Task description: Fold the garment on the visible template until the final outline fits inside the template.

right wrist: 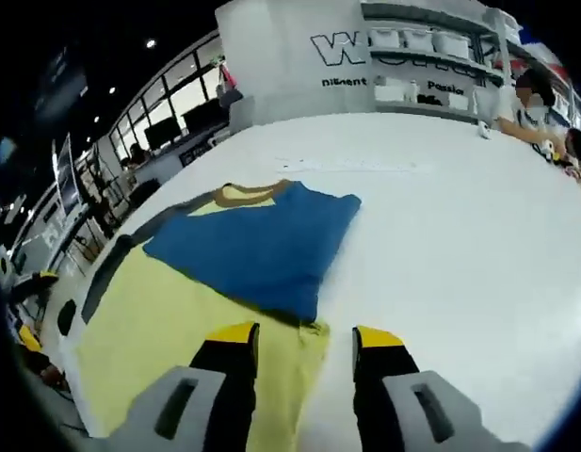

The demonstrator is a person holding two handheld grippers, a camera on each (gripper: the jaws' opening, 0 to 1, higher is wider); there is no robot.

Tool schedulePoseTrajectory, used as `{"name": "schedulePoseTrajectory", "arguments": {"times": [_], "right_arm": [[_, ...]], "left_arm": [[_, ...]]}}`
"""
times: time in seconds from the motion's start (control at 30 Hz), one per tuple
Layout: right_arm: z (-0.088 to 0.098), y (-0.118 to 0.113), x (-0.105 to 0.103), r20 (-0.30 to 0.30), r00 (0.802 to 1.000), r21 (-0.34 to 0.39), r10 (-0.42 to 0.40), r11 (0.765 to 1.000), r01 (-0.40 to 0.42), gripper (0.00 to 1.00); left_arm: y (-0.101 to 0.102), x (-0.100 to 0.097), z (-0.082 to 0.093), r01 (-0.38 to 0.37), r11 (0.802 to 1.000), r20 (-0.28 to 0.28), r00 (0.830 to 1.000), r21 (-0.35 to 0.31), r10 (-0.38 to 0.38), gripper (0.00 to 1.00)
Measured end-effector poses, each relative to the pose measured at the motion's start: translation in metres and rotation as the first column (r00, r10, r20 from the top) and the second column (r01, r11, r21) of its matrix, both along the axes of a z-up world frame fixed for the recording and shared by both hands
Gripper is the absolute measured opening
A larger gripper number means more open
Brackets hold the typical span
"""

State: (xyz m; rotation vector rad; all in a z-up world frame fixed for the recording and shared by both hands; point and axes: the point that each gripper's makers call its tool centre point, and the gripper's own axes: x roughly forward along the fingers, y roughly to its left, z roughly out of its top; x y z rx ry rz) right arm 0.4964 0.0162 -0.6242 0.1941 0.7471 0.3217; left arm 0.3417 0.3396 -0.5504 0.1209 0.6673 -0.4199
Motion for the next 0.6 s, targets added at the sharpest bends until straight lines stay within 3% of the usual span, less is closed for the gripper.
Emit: {"name": "schedulePoseTrajectory", "arguments": {"times": [0.1,0.33,0.47,0.6], "right_arm": [[-0.003,-0.001,0.005,-0.016,0.999,0.033,-0.046,0.998,0.047,0.26],[-0.005,0.001,0.013,-0.034,0.994,0.093,-0.103,0.990,0.106,0.23],[-0.009,0.004,0.015,-0.036,0.994,0.076,-0.100,0.992,0.103,0.08],[-0.014,0.004,0.017,-0.038,0.994,0.066,-0.107,0.992,0.109,0.03]], "left_arm": [[0.001,0.000,0.001,-0.005,1.000,0.002,1.000,-0.002,0.005,0.99],[0.001,-0.001,0.003,0.002,1.000,0.012,1.000,-0.010,-0.002,0.99],[0.003,-0.001,0.001,-0.002,1.000,0.003,1.000,-0.002,0.002,0.99],[0.004,-0.001,0.001,-0.004,1.000,0.005,1.000,-0.004,0.004,0.99]]}}
